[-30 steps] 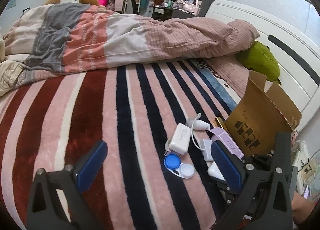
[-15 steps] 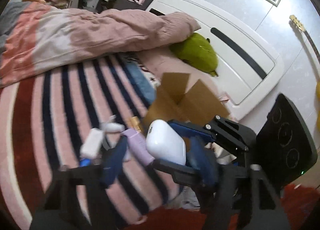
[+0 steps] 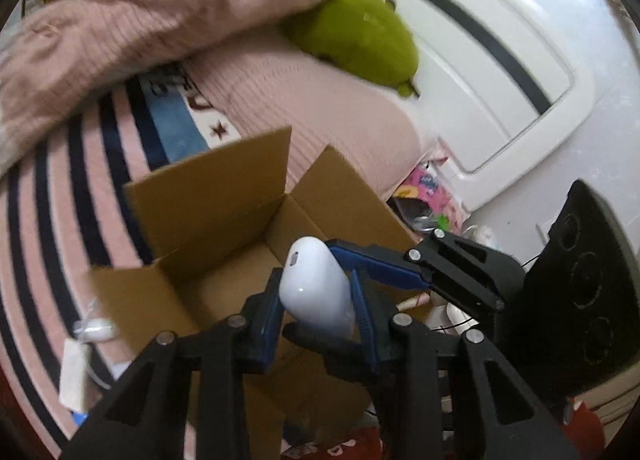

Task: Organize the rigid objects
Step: 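Carry the earbuds case into the cardboard box and open the right gripper, then move the right gripper back to the blue-capped contact lens case and grasp it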

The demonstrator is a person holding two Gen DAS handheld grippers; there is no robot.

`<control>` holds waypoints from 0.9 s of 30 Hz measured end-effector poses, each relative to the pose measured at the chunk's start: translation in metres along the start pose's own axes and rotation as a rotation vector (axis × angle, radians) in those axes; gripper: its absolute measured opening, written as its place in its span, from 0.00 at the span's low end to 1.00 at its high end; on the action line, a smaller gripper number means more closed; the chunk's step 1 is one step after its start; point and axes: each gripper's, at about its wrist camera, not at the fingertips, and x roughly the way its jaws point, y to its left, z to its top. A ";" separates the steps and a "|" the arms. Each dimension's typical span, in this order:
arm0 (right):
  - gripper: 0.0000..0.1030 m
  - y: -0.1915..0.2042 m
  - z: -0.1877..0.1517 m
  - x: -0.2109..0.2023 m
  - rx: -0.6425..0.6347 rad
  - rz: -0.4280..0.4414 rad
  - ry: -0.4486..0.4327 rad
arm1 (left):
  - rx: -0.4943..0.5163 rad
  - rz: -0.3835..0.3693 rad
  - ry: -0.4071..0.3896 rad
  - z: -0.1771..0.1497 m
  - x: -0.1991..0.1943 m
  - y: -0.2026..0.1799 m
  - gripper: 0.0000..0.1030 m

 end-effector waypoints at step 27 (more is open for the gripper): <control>0.95 0.136 0.031 0.026 -0.227 0.230 0.047 | -0.096 0.658 -0.341 -0.137 -0.179 0.107 0.99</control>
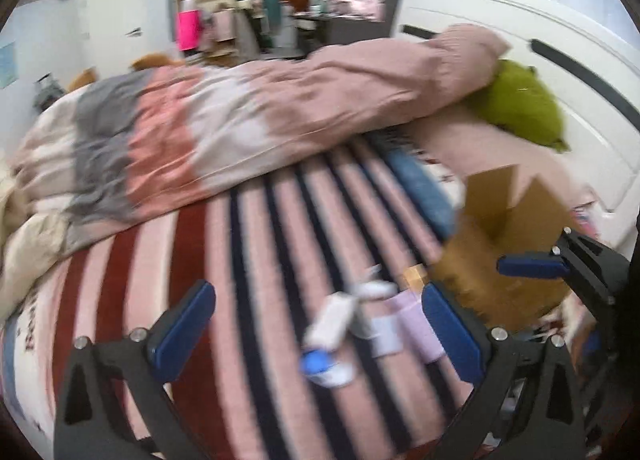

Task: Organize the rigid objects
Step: 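Move the right gripper back to the blue-capped contact lens case and grasp it, then carry the contact lens case into the box and release it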

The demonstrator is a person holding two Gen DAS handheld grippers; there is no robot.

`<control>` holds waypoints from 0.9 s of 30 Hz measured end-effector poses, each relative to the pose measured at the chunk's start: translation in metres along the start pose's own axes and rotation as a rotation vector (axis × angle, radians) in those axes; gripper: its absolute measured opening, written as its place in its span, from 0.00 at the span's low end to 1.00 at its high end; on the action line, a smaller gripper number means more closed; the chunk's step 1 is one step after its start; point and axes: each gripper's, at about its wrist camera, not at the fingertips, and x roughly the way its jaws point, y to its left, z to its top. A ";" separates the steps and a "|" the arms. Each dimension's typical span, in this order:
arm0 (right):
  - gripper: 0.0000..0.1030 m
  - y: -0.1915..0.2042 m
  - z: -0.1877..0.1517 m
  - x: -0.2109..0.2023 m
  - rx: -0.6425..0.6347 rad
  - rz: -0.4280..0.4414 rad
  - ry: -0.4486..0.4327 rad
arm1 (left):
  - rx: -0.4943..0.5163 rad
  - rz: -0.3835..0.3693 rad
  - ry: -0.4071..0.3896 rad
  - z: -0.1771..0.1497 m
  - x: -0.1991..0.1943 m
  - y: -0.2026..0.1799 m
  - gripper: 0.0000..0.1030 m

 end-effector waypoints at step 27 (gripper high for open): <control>0.26 0.039 -0.044 0.121 -0.050 0.150 0.143 | -0.145 -0.299 0.095 -0.074 0.048 0.036 0.87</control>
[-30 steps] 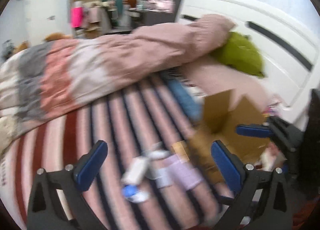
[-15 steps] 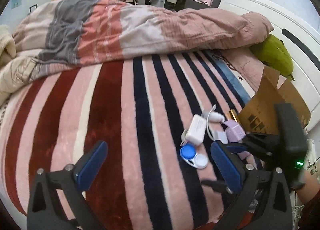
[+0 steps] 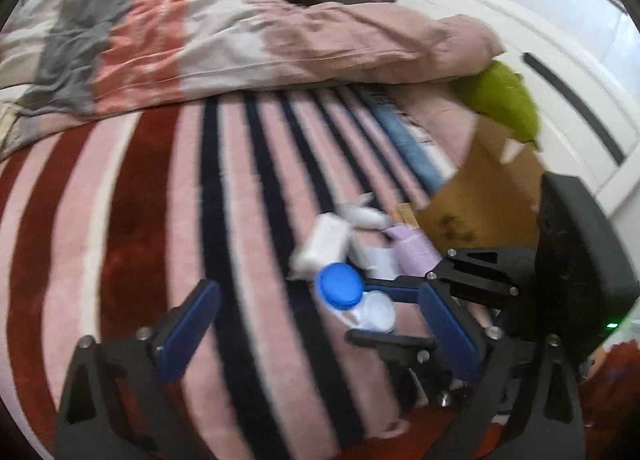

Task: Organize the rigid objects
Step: 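Carry the contact lens case into the box and release it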

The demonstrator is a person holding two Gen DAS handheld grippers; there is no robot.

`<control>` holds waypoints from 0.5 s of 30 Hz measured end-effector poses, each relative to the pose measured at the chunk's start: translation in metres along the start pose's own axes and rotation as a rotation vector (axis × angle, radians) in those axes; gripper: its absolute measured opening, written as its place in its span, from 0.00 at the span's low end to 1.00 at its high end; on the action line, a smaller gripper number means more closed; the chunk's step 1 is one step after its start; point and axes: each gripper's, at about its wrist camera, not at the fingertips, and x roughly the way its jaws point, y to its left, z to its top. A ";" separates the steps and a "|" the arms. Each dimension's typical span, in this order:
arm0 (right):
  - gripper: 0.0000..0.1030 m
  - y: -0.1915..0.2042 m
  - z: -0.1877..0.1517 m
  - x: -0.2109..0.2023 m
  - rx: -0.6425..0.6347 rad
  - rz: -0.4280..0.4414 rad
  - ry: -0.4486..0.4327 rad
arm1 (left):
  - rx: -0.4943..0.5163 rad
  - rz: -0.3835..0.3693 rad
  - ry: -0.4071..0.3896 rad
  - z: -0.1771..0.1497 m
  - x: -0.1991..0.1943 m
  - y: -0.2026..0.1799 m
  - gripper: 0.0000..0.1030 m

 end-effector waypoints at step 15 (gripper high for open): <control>0.26 -0.054 -0.007 -0.161 0.075 -0.167 -0.235 | 0.181 -0.267 0.023 0.089 0.017 -0.160 0.23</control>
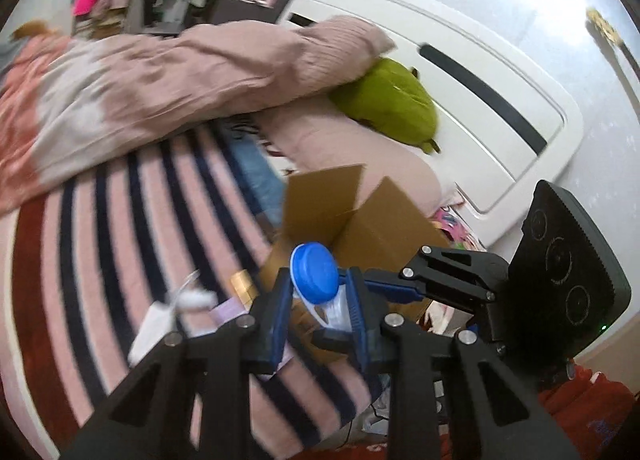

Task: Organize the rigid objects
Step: 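Carry the contact lens case into the box and release it, then lower the right gripper onto the white power adapter and grasp it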

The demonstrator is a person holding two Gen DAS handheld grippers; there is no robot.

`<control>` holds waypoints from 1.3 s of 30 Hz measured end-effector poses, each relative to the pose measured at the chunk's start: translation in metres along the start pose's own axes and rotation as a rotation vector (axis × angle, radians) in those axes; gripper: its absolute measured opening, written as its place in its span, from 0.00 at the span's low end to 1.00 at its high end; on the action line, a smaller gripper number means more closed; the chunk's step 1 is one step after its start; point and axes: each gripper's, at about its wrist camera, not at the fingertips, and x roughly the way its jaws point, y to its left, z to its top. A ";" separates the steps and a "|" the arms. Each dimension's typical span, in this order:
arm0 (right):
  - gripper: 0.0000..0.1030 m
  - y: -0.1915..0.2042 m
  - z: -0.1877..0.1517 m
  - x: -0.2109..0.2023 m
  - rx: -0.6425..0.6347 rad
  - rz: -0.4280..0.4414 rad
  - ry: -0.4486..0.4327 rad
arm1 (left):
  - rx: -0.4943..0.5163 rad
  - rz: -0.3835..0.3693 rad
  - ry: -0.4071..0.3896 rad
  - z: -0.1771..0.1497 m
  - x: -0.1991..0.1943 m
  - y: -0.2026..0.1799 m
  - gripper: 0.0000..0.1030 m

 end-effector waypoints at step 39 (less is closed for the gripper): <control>0.50 0.046 -0.007 0.127 0.163 0.245 0.304 | -0.196 0.430 -0.072 -0.095 -0.095 0.121 0.77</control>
